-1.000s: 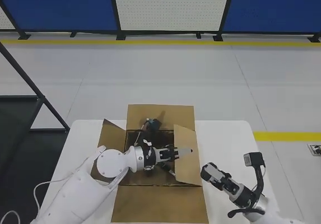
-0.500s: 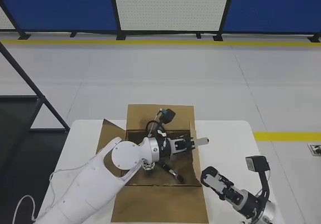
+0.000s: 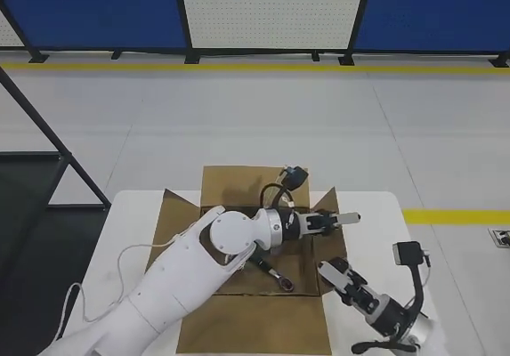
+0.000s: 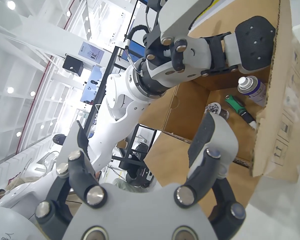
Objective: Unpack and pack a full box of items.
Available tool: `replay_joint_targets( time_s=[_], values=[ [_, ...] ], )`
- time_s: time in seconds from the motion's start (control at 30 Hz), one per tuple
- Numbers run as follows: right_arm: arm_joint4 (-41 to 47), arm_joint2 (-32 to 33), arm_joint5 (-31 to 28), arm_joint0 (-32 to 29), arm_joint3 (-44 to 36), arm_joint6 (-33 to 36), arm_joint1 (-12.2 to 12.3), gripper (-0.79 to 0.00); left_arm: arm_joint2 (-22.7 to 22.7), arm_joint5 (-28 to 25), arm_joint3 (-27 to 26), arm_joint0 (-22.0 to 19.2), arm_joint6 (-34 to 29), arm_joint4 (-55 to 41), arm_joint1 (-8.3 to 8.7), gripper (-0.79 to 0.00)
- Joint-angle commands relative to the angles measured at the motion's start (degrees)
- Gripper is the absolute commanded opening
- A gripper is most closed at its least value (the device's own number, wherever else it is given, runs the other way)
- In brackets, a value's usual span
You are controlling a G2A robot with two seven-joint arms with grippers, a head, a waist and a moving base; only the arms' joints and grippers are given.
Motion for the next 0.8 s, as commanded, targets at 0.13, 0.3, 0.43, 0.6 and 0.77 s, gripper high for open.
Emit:
replay_joint_targets(
  time_s=[0.13,0.3,0.43,0.6,0.77],
  values=[
    [-2.25,0.56,4.34,0.50,1.50,-1.37,0.43,0.000,-0.61,-1.91,3.01,-0.83,-1.25,-0.18,-1.51,0.000],
    [-2.38,1.72,6.26,0.70,3.69,-3.49,0.71,0.000,-2.24,-2.83,3.41,-0.52,-2.21,0.41,-1.71,0.000],
    [-1.78,2.18,6.66,0.57,5.24,-5.45,0.86,0.000,-4.60,-3.82,1.56,0.53,-2.44,3.12,-0.83,0.000],
    [0.26,3.19,7.18,0.59,7.56,-8.40,0.96,0.000,-10.93,-3.45,-4.86,4.24,-2.91,8.91,2.33,0.000],
    [0.32,3.30,7.25,0.48,7.64,-8.56,0.99,0.000,-18.85,-1.76,-13.09,10.39,-5.22,13.91,6.01,0.000]
  ],
)
